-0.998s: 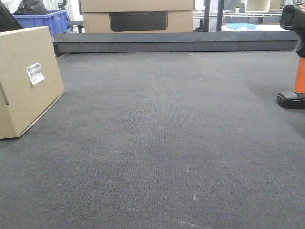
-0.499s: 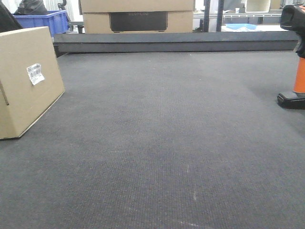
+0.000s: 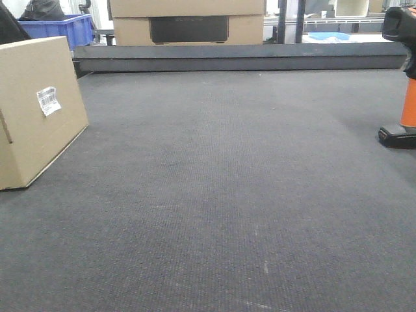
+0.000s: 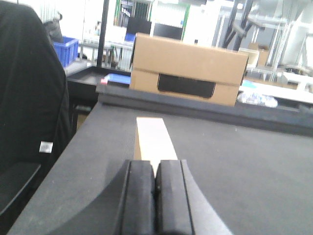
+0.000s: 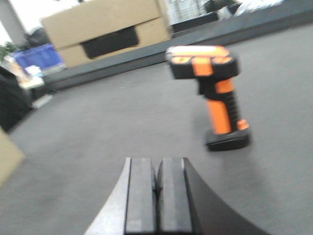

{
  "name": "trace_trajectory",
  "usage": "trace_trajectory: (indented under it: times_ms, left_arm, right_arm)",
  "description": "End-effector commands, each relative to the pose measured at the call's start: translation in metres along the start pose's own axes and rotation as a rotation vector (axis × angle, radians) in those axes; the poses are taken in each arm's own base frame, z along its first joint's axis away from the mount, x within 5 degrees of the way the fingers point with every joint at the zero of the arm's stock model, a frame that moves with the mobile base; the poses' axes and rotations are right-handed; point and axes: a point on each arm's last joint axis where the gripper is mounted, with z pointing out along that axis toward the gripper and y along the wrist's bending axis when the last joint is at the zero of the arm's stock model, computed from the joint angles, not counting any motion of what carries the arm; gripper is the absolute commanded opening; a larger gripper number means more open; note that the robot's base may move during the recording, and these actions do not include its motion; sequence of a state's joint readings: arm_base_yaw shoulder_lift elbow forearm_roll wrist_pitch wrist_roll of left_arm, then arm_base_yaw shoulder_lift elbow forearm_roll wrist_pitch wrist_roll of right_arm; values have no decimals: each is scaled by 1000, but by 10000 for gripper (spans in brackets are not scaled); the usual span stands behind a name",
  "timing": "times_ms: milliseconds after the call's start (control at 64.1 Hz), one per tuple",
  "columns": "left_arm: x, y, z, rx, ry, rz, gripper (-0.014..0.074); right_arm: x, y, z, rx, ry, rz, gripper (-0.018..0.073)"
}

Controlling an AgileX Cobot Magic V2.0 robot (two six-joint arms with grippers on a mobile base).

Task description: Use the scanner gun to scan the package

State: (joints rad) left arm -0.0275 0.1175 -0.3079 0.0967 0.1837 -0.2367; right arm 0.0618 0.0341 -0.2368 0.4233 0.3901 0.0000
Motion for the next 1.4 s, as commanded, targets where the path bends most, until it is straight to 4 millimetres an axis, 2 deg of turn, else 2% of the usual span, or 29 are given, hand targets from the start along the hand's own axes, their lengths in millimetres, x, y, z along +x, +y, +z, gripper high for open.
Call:
trace_trajectory:
  times_ms: [0, 312, 421, 577, 795, 1388]
  left_arm:
    - [-1, 0, -2, -1, -24, 7, -111]
    - [-1, 0, -2, -1, -24, 7, -111]
    - [-1, 0, -2, -1, -24, 7, -111]
    - [-1, 0, -2, -1, -24, 7, -111]
    - [-1, 0, -2, -1, -24, 7, -111]
    - [-1, 0, -2, -1, -24, 7, -111]
  right_arm:
    - [-2, 2, -1, -15, -16, 27, -163]
    - [-6, 1, -1, -2, -61, -2, -163]
    - [-14, -5, -5, 70, -179, -238, -163]
    - [2, -17, 1, 135, -130, -386, -163]
    - [39, -35, 15, 152, -119, -400, -163]
    - [36, -37, 14, 201, -162, -376, -163]
